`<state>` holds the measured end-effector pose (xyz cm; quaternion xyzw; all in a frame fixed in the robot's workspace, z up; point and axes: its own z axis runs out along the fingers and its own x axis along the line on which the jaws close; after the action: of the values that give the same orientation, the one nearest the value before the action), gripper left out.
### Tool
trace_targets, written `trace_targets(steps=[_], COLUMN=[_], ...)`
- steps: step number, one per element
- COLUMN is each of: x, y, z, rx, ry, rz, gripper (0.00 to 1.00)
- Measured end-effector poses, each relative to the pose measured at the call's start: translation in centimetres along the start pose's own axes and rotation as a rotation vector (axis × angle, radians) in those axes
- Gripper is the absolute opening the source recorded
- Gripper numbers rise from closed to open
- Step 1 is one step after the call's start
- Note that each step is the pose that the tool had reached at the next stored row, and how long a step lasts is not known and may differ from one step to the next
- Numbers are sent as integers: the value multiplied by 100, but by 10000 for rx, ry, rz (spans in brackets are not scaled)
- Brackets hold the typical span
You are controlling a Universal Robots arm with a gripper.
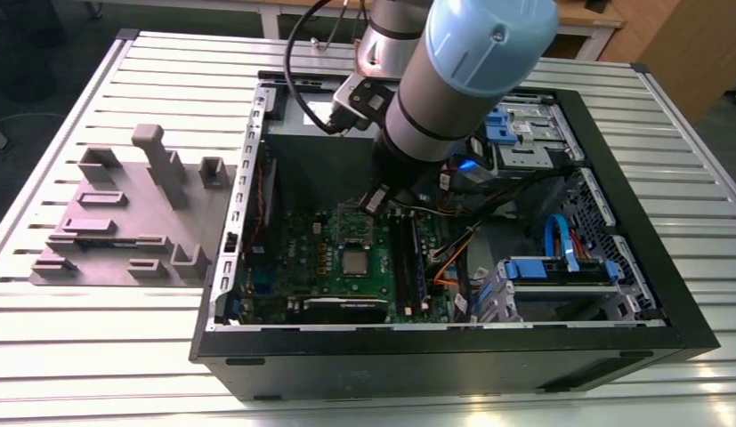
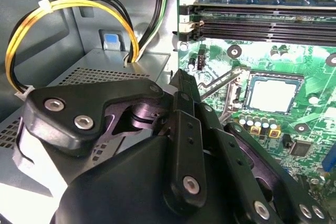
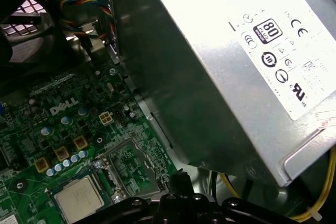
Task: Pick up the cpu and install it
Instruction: 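Close the cpu cover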
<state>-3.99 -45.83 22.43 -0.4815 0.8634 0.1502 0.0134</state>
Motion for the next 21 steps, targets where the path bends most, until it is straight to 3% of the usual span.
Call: trace_targets(steps=[21], x=[-20], y=[30], z=[-117], rx=[20], ry=[30], rz=[4], gripper=[10])
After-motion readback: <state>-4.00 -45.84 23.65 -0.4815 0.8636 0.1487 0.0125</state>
